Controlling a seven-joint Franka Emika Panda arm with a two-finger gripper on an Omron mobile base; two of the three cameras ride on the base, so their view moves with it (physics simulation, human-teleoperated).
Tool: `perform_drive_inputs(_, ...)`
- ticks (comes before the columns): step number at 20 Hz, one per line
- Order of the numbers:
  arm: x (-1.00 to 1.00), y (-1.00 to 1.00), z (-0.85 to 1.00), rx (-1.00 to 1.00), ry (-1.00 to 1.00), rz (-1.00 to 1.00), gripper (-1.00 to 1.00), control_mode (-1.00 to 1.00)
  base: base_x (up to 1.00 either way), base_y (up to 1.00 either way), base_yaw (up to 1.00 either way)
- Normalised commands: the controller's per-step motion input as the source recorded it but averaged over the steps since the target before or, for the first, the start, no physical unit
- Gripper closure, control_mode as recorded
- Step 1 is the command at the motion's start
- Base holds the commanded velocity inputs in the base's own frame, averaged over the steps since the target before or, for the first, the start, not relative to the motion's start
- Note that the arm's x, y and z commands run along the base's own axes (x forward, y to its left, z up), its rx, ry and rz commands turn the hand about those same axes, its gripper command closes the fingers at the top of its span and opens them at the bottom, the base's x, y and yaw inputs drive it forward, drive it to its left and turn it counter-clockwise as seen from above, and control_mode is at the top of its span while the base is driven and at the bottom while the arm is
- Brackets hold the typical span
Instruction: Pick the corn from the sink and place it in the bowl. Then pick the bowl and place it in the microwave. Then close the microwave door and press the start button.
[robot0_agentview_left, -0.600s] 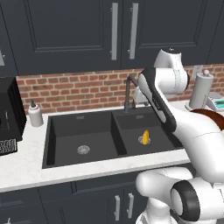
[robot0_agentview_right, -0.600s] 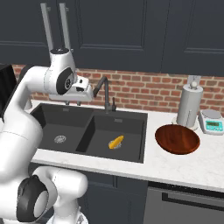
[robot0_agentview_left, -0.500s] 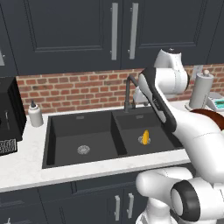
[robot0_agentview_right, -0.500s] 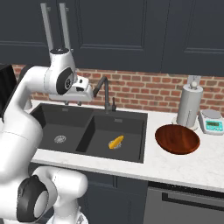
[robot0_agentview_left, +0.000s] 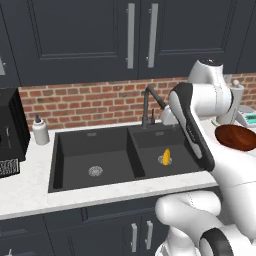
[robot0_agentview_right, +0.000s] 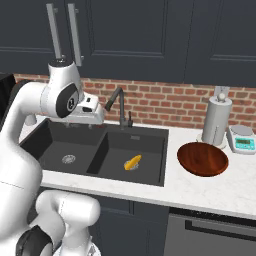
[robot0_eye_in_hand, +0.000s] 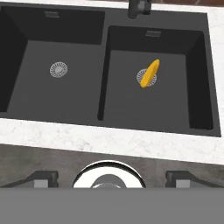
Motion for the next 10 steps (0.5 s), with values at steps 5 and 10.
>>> perform_drive_inputs(5,-0.46,-0.29,-0.21,0.0,0.0,-0.05,-1.0,-1.0,0.0,0.0,0.0)
perform_drive_inputs(10,-0.17,-0.32,-0.16,0.0,0.0,-0.06,-1.0,-1.0,0.0,0.0,0.0)
